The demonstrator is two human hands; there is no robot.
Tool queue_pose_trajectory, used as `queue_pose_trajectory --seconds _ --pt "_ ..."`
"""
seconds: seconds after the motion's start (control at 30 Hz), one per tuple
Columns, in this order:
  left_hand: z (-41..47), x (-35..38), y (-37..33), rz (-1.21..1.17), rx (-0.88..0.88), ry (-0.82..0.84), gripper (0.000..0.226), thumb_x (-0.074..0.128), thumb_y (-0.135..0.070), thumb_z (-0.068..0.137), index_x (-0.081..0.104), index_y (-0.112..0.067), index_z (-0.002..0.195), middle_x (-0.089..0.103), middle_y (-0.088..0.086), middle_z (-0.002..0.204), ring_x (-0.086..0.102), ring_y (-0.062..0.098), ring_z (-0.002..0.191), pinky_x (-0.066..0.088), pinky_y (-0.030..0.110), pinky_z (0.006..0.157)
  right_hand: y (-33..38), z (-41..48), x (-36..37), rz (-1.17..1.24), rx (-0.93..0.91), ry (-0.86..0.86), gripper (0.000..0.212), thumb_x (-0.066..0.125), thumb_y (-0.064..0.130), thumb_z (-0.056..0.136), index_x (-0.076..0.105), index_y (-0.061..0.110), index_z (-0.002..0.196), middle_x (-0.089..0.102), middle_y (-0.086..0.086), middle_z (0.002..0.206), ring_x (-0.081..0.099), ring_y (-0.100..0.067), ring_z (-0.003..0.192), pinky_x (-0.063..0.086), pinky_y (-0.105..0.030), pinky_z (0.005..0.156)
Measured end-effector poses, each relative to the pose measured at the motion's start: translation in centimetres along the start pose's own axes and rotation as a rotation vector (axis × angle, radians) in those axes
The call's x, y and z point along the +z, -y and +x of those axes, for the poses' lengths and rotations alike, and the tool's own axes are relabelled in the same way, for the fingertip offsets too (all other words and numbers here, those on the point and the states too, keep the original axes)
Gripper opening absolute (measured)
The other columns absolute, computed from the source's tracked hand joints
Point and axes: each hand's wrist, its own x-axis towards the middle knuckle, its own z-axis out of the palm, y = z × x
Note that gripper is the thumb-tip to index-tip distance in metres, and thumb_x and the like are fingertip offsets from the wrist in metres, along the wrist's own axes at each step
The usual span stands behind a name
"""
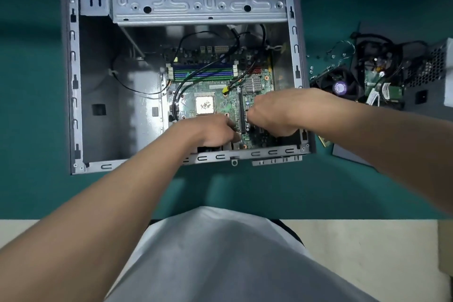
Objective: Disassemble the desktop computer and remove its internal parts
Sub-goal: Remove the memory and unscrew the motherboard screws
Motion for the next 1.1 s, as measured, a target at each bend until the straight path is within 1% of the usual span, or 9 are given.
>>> queue_pose_trajectory --seconds 0.07,0.3,0.4,0.47,0.57,0.67,0.73,0.87,1.1 --pt "0.3 0.0 -0.1 0.011 -0.015 0.04 0.047 0.051 -0.04 0.098 0.05 -0.016 0.139 0.054 0.007 0.137 0.05 0.025 0.121 0.037 0.037 0.105 0.1 0.3 0.0 0.01 -0.008 0.025 0.018 0.047 -0.003 0.091 0.058 0.007 0.101 0.046 -0.003 0.084 0.057 -0.021 0.077 0.054 -0.033 0.066" --pt "0.5 0.2 0.1 0.004 -0.018 0.052 0.053 0.046 -0.044 0.099 0.043 -0.016 0.143 0.044 0.007 0.147 0.043 0.026 0.131 0.032 0.044 0.111 0.2 1.0 0.7 0.044 0.044 0.012 0.015 0.049 0.001 0.094 0.056 0.008 0.106 0.038 0.0 0.081 0.054 -0.02 0.08 0.04 -0.026 0.051" --pt "0.5 0.2 0.1 0.001 -0.012 0.052 0.053 0.045 -0.043 0.099 0.04 -0.016 0.145 0.041 0.006 0.149 0.04 0.026 0.134 0.031 0.044 0.112 0.4 1.2 0.9 0.08 0.047 0.037 0.012 0.053 0.009 0.095 0.058 0.007 0.106 0.043 -0.001 0.085 0.055 -0.019 0.081 0.045 -0.029 0.059" --pt "0.5 0.2 0.1 -0.001 -0.01 0.053 0.053 0.044 -0.043 0.1 0.039 -0.017 0.145 0.041 0.006 0.149 0.04 0.026 0.134 0.031 0.043 0.111 0.5 1.4 1.0 0.093 0.05 0.037 0.012 0.055 0.01 0.094 0.058 0.008 0.105 0.042 -0.001 0.083 0.054 -0.017 0.08 0.041 -0.027 0.056" --pt "0.5 0.2 0.1 -0.008 -0.01 0.052 0.053 0.045 -0.042 0.099 0.038 -0.018 0.146 0.039 0.005 0.15 0.039 0.026 0.135 0.03 0.043 0.112 0.3 1.4 0.9 0.095 0.067 0.035 0.006 0.053 0.007 0.094 0.055 0.008 0.1 0.042 -0.001 0.084 0.053 -0.016 0.076 0.039 -0.026 0.052" --pt "0.5 0.2 0.1 -0.008 -0.003 0.049 0.055 0.046 -0.042 0.099 0.036 -0.018 0.148 0.037 0.004 0.152 0.037 0.025 0.137 0.029 0.043 0.113 0.3 1.2 0.8 0.095 0.085 0.035 0.012 0.051 0.002 0.093 0.046 0.013 0.091 0.041 -0.002 0.085 0.052 -0.017 0.075 0.045 -0.029 0.059" --pt "0.6 0.2 0.2 -0.005 0.002 0.048 0.055 0.046 -0.041 0.099 0.036 -0.017 0.147 0.036 0.004 0.153 0.037 0.025 0.136 0.029 0.043 0.113 0.3 1.2 0.8 0.096 0.088 0.04 0.012 0.051 0.0 0.093 0.048 0.012 0.096 0.036 0.0 0.081 0.051 -0.017 0.077 0.047 -0.031 0.066" --pt "0.7 0.3 0.3 0.012 0.004 0.048 0.055 0.045 -0.043 0.099 0.035 -0.018 0.147 0.036 0.005 0.153 0.038 0.026 0.136 0.03 0.045 0.113 0.3 1.1 0.8 0.087 0.084 0.034 0.021 0.05 0.001 0.094 0.052 0.009 0.113 0.03 0.001 0.078 0.051 -0.02 0.085 0.042 -0.032 0.064" --pt "0.7 0.2 0.2 0.022 0.009 0.05 0.057 0.045 -0.043 0.099 0.033 -0.019 0.149 0.034 0.003 0.154 0.035 0.025 0.138 0.029 0.042 0.114 0.3 0.9 0.7 0.096 0.088 0.046 0.026 0.049 -0.001 0.093 0.05 0.013 0.115 0.026 0.004 0.077 0.046 -0.019 0.088 0.039 -0.032 0.065"
